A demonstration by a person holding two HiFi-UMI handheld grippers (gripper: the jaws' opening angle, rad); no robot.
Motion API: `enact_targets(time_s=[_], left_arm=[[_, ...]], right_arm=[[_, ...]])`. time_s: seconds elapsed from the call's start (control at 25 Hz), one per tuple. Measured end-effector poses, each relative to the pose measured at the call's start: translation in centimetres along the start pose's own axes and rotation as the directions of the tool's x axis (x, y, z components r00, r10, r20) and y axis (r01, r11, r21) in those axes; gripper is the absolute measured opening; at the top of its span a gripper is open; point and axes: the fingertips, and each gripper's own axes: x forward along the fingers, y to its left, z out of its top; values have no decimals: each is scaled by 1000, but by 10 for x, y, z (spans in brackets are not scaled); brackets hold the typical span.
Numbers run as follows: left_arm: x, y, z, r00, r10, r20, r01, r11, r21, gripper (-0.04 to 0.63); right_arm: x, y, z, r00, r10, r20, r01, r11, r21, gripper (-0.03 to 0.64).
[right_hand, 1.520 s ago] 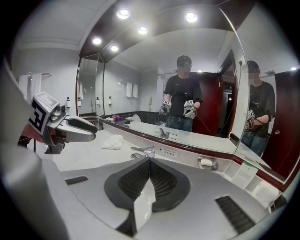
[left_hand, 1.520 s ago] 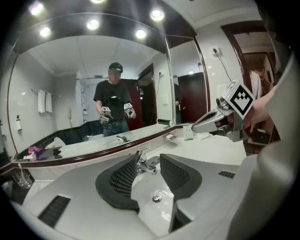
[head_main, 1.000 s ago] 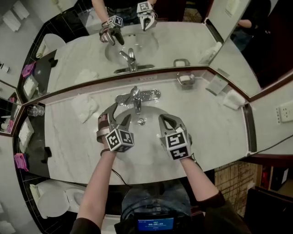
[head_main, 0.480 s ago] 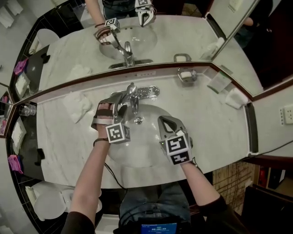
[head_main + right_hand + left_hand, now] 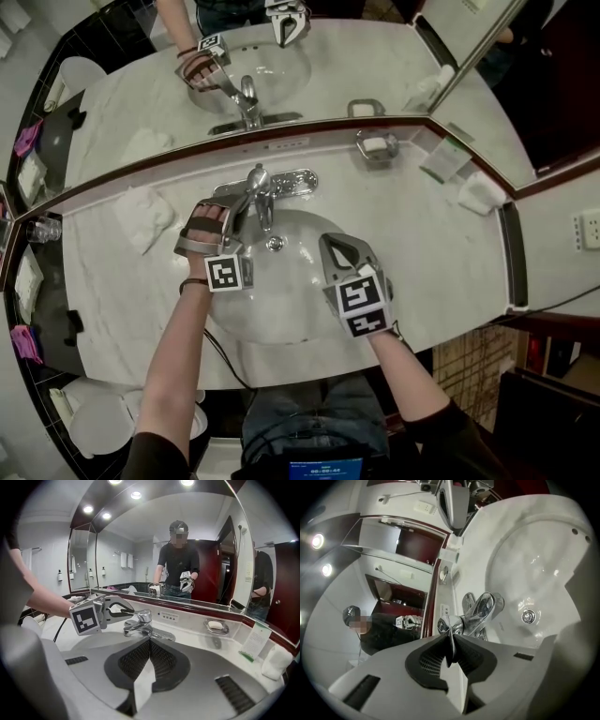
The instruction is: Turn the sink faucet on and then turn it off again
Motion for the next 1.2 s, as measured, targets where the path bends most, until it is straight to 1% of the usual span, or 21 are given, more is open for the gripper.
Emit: enact_targets(time_s=[0.32,0.52,0.72,0.92,1.2], left_arm=[[0,1,0,999,-42,7,42,999,-20,54],[0,5,1,993,-117,23,117,993,-19,55],[0,6,2,978,-208,30,210,977,-46,57],[0,10,4,966,-255,34,256,964,-66,61],[3,11,2,936,-351,24,352,935,-46,63]], right_arm=[[-3,5,-4,1000,7,-3,-7,1000,11,22],[-6,0,-2,1000,0,1,0,1000,16,22],[-8,-5,2,1000,0,9,0,1000,23,21],[-10,-11,5,1000,-1,11,1,1000,30,21],[-11,-13,15,1000,3,20,-3,1000,31,23]])
